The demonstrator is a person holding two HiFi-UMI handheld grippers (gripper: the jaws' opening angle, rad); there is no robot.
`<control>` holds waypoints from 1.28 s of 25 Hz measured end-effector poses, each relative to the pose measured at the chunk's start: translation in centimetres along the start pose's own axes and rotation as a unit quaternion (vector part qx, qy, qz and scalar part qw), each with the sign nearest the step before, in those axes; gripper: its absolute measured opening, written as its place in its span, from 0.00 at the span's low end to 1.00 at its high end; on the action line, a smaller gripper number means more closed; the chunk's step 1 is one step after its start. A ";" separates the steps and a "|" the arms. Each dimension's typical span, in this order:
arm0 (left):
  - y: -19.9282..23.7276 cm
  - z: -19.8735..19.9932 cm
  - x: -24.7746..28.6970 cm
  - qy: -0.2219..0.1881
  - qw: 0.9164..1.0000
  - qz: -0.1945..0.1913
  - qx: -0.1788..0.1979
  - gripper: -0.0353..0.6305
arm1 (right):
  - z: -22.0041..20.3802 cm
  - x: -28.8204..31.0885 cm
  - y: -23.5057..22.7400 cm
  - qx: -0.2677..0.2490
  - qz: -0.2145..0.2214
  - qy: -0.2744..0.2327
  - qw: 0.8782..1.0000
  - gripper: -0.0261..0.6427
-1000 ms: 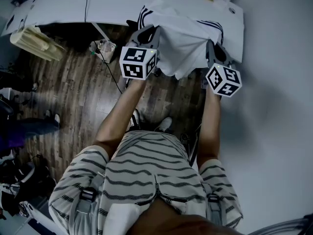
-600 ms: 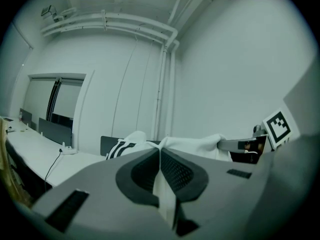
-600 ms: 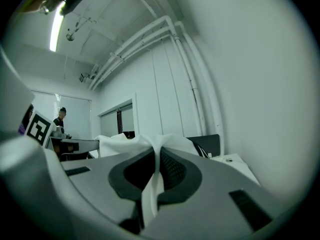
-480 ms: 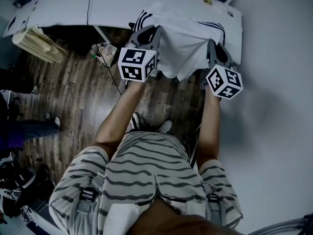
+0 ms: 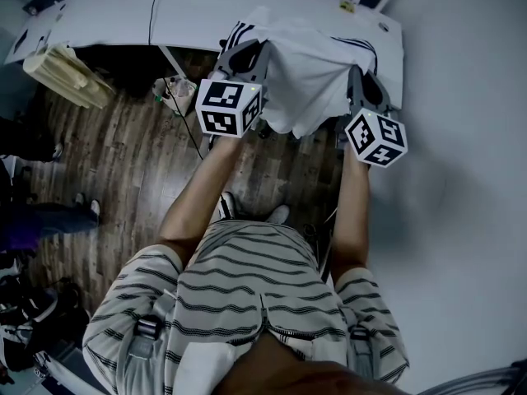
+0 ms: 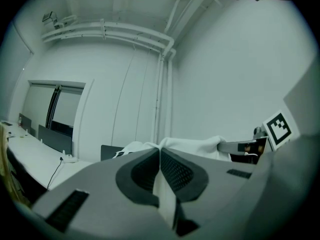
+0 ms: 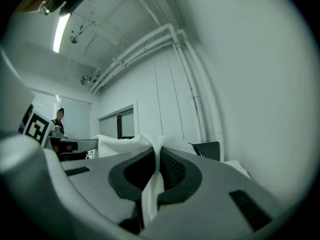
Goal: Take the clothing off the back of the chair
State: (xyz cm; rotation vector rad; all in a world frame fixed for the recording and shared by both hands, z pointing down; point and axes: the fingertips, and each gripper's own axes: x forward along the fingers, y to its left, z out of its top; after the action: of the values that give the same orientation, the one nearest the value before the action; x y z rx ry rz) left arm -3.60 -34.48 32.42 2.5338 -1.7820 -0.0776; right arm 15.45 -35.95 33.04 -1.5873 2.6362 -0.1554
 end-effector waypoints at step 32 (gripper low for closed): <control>-2.4 0.7 -8.3 -0.017 0.999 -0.031 -0.009 0.10 | -0.5 -8.0 5.3 0.006 -0.027 -0.015 0.999 0.08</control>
State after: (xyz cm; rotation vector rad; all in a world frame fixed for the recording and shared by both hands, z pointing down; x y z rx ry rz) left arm -4.16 -25.86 31.70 2.5913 -1.7060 -0.1399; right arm 14.49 -26.40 32.95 -1.6463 2.5667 -0.1488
